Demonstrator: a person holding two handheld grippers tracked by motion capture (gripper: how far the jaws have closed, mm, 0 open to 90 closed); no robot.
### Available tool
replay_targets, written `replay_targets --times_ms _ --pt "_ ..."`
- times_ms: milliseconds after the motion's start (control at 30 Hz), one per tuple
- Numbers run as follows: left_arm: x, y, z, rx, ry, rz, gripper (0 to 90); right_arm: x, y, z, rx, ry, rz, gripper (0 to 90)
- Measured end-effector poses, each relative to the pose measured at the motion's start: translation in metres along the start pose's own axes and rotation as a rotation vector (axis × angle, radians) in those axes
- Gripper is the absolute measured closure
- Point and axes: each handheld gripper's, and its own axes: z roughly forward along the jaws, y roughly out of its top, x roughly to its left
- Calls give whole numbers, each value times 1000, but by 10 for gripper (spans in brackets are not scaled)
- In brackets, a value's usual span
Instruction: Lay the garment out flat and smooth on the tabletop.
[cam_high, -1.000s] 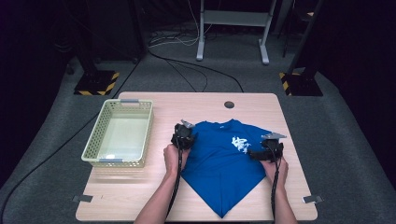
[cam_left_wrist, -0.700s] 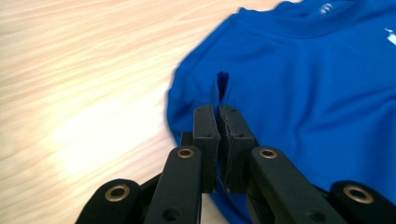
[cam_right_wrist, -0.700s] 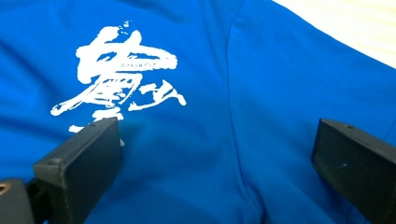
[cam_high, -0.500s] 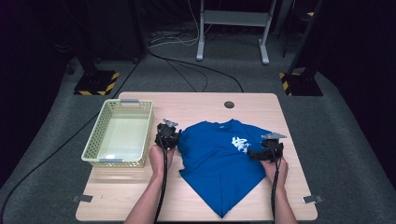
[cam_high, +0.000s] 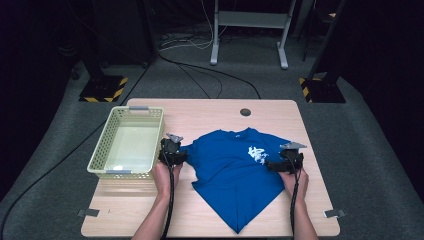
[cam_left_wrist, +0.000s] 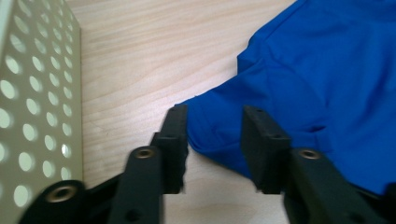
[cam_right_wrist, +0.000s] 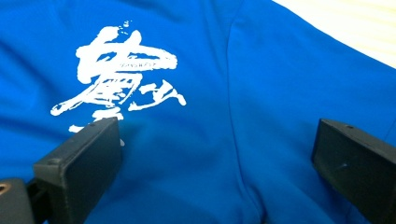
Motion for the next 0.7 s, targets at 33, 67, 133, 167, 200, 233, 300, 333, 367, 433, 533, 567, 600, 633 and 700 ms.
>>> replay_targets --times_ms 33,67,133,167,200,233,300,333,367,433,533,567,600,633,700 --pt "1 0 -1 -10 -9 -2 555 0 0 0 0 0 0 11" --pt "0 1 -2 -22 -24 -6 549 0 0 0 0 0 0 11" --pt "-5 4 1 -13 -63 5 506 0 0 0 0 0 0 11" --pt "-7 5 2 -4 -82 7 493 0 0 0 0 0 0 11" --pt "-12 6 4 2 -95 8 475 0 0 0 0 0 0 11" --pt "-16 7 5 1 -107 16 458 0 0 0 0 -1 0 11" --pt "-26 8 8 9 -118 40 447 0 0 0 0 -1 0 11" --pt "-29 8 10 17 -113 50 437 0 0 0 0 -1 0 11" --pt "-32 9 13 30 -104 66 435 0 0 0 0 0 0 11" --pt "-35 8 18 67 -93 83 430 0 0 0 0 -1 0 11" --pt "-35 3 21 106 -61 110 435 0 0 0 0 0 0 11" --pt "-34 1 19 110 -51 114 432 0 0 0 0 0 0 11" --pt "-32 -2 17 111 -38 123 428 0 0 0 0 0 1 12" --pt "-29 -5 15 112 -33 125 428 0 0 0 0 0 1 12" --pt "-23 -12 8 105 -25 121 426 0 0 0 0 0 1 12"
